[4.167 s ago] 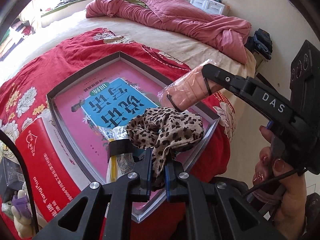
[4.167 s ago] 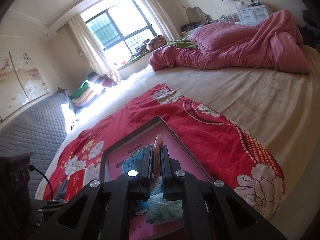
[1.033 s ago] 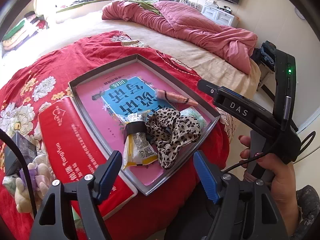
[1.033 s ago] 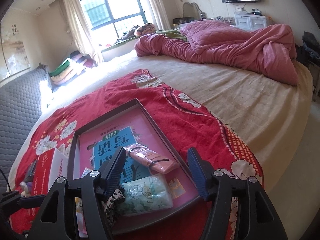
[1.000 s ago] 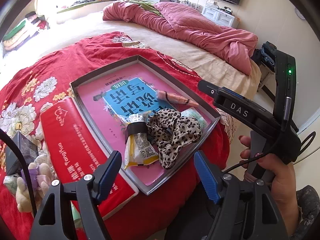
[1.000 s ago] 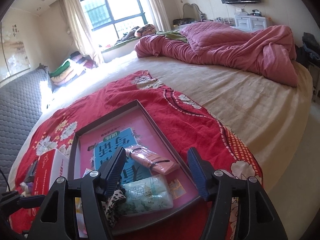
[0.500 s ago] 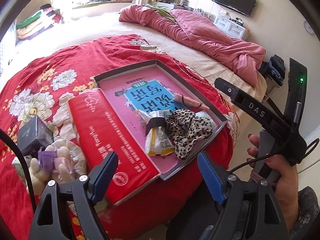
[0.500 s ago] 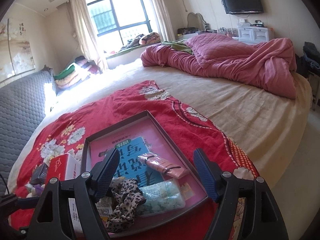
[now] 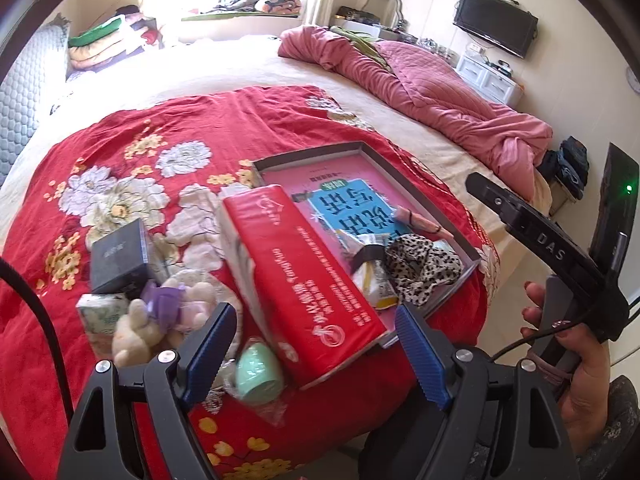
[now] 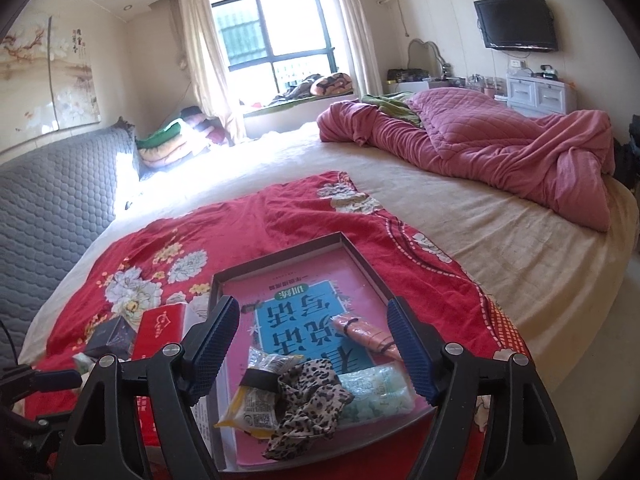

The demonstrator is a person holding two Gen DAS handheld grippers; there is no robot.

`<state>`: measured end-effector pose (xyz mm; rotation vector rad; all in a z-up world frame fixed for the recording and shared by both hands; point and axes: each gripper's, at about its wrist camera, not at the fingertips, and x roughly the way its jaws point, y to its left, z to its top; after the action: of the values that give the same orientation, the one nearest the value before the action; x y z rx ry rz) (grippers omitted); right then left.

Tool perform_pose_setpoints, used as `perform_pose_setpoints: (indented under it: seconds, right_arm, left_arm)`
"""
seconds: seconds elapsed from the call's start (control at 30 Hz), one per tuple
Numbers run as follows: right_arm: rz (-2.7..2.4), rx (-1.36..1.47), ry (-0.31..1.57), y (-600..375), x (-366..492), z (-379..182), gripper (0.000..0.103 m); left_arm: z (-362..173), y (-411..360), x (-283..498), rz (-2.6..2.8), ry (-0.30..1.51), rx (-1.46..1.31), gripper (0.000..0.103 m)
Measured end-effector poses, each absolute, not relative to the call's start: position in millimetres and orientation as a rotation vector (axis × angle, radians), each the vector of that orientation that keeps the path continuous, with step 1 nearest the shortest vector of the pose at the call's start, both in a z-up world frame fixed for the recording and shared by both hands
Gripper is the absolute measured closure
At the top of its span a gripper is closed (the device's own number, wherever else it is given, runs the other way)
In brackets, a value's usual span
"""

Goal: Organize soft objects
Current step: 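Move both open tools back over the pile of soft items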

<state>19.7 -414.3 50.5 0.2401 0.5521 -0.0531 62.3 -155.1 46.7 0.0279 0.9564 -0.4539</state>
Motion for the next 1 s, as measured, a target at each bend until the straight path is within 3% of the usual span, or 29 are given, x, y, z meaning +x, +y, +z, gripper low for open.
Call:
perform_pose_setpoints:
  seconds: [0.5, 1.0]
  right_arm:
    - [0.107, 0.153, 0.51, -353.0, 13.4, 82.7, 0.026]
    - [0.263, 0.017, 0.513, -283.6, 2.2, 89.4, 0.025]
  left_arm:
    - [70.6, -58.6, 65.7, -0.303, 0.902, -0.088, 0.022]
    - [58.9, -6.2, 55.6, -0.232, 0.915, -0.136, 0.021]
